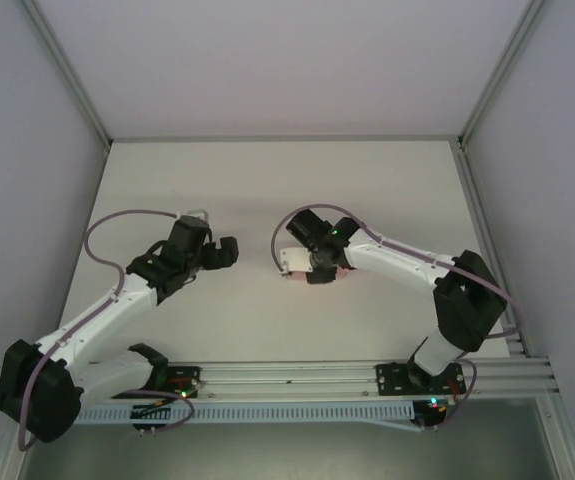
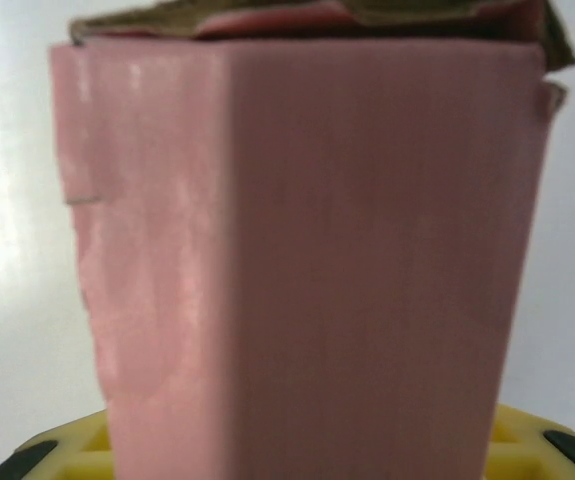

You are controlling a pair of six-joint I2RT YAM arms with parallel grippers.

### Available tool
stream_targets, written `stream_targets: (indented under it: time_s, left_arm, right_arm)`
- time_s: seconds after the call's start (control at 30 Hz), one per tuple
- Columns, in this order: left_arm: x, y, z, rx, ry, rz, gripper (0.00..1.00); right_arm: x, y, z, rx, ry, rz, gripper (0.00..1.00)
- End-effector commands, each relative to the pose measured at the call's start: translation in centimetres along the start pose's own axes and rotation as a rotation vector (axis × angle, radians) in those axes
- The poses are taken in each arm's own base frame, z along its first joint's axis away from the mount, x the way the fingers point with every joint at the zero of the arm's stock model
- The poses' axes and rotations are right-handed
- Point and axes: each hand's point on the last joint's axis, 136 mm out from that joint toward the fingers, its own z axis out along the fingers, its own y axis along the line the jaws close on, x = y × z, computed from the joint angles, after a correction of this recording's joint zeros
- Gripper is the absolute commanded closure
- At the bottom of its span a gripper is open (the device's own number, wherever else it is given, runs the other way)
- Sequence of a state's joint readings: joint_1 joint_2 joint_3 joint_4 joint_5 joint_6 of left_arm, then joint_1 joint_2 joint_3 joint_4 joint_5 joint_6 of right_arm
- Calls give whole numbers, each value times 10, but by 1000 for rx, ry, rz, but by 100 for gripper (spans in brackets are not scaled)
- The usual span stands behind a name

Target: Assemble paper box

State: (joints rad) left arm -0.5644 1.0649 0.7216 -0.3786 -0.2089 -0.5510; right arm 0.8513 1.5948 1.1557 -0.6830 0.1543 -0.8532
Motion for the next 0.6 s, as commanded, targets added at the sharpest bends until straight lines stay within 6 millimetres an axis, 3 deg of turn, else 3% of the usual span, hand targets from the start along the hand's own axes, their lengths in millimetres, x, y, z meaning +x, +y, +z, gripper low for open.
stream_targets:
  time_s: [0.0,0.1,0.23,0.4,0.53,0.57]
  left_arm:
    - [0,5,-2,-10,-10,2,0]
    - [1,5,-1,-11,-8,2,0]
    - [0,4,-2,-10,-10,3,0]
    - [-2,5,-5,-6,-22,-2,0]
    - [-4,6,-8,-7,-35,-6,0]
    - [-5,5,-8,-6,-36,-5,0]
  right_arm:
    - [-12,-72,-11,386,-29,97,62]
    - [-15,-104,-4,583,-34,134,62]
    - [-19,-115,17,660,-12,104,58]
    - [-15,-107,51,621,54,93,54]
    - [-14,-82,68,541,50,79,42]
    - [-16,-73,69,513,32,77,34]
